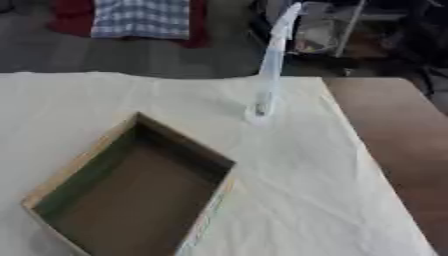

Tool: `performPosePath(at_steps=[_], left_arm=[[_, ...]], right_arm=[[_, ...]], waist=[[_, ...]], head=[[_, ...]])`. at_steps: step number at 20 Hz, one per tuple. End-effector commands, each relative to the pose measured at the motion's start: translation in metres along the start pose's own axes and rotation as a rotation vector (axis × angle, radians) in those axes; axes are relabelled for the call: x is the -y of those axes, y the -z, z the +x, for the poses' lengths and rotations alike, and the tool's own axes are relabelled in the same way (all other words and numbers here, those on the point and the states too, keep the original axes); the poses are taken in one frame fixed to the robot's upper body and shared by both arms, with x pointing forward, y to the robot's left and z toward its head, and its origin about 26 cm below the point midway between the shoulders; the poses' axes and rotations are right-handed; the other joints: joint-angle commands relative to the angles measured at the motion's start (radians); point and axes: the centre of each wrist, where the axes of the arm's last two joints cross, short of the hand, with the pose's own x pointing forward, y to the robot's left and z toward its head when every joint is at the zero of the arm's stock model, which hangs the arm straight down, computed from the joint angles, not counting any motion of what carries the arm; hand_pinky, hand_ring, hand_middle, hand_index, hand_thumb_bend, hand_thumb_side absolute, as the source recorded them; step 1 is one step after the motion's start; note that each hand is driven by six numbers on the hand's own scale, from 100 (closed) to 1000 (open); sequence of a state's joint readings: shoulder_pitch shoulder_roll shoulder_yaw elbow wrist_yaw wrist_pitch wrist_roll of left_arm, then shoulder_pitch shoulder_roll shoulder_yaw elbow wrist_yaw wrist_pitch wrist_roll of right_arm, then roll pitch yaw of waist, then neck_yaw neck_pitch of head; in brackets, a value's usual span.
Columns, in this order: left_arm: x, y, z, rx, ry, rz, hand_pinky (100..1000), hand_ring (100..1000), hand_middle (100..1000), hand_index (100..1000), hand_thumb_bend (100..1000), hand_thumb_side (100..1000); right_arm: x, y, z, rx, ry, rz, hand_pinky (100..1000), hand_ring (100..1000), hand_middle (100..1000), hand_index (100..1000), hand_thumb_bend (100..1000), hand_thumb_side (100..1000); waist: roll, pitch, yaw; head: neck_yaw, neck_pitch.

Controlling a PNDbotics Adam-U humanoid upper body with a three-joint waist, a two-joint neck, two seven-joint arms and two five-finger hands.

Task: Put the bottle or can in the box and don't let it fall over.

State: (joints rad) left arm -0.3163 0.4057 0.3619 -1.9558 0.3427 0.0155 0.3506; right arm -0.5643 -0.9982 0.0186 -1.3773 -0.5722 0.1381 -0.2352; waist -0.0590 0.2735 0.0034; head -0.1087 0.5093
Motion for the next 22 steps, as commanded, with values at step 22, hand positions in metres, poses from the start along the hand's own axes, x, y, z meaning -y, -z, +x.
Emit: performPosePath(at_steps=[22], left_arm=[[0.007, 0.008, 0.01, 0.038, -0.009, -0.049, 1000, 1000, 1000, 747, 479, 554]], right_arm=[[-0.017, 0.031, 0.02, 0.076, -0.083, 0.187, 1000, 1000, 1000, 1000, 100, 530]], waist=[[-0.001, 0.004, 0.028]], head=[[-0.04, -0.002]])
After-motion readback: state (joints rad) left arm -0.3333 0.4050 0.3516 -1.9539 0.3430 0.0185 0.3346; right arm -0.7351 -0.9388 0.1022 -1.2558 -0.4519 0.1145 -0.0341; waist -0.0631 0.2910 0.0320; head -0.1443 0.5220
